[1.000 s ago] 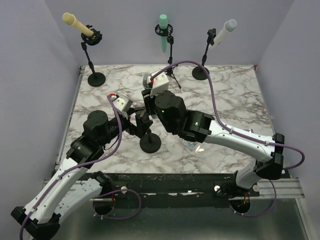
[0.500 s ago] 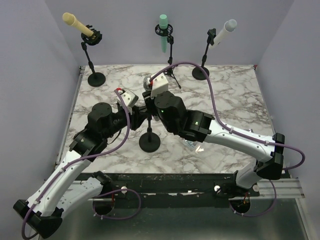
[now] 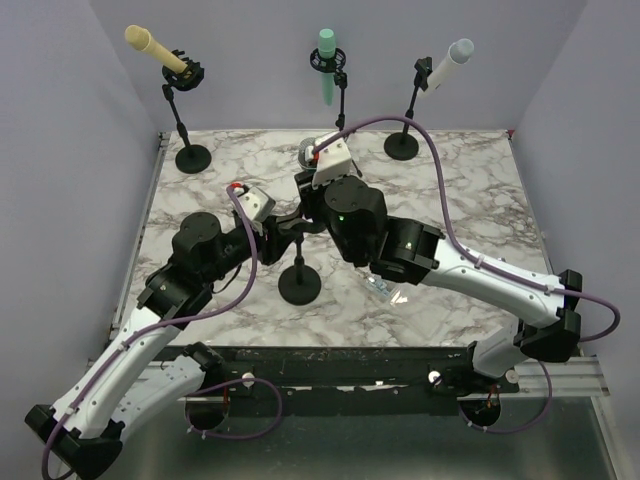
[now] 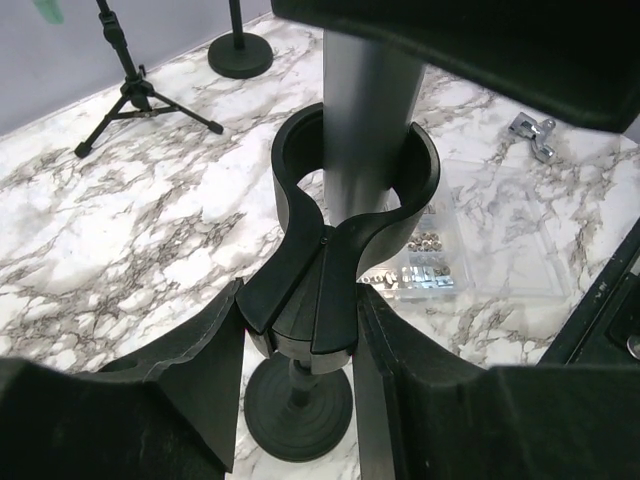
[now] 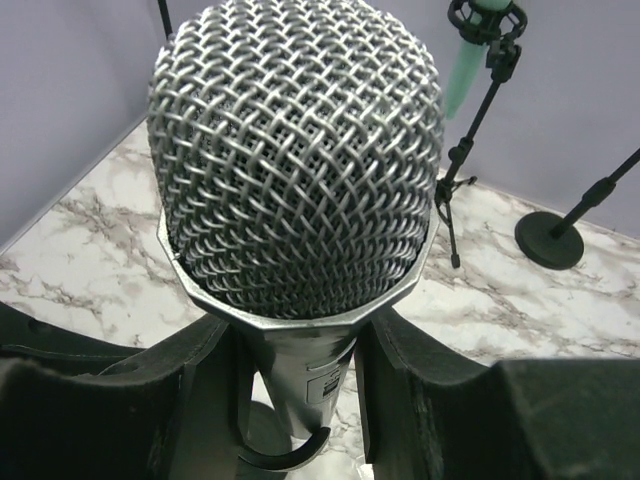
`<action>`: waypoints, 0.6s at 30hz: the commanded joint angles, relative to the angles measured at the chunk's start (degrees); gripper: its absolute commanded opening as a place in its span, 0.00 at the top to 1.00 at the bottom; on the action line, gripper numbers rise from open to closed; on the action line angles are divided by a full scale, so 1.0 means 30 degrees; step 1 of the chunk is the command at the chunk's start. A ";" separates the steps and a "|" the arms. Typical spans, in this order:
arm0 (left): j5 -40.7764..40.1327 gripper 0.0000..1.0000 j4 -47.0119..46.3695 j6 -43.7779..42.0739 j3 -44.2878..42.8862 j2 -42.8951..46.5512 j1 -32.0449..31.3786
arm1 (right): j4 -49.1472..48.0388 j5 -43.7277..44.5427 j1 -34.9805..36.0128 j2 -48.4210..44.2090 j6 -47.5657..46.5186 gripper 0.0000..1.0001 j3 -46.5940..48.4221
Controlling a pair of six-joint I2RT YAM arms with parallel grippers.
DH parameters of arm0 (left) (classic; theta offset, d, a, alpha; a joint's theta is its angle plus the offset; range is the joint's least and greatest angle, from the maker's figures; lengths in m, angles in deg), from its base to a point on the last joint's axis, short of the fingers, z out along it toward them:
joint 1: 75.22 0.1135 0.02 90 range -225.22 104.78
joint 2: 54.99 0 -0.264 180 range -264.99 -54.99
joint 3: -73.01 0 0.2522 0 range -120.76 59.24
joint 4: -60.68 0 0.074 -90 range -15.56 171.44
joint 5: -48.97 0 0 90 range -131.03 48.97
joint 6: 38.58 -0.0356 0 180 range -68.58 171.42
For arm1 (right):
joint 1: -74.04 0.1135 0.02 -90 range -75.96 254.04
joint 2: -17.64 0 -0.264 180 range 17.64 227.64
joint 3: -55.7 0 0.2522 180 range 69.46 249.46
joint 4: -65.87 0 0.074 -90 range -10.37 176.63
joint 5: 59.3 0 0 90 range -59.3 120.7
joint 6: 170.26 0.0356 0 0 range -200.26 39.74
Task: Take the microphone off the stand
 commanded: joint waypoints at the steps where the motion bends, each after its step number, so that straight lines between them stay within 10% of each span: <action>1: 0.0075 1.00 0.0656 -0.0291 0.0594 0.0190 -0.0106 | -0.1319 0.1969 0.0096 -0.1106 -0.1396 0.99 0.0465; 18: -0.0699 1.00 0.0313 -0.0513 0.1064 0.0836 -0.0100 | -0.6157 0.4107 -0.0287 -0.4202 -0.4205 0.99 -0.1399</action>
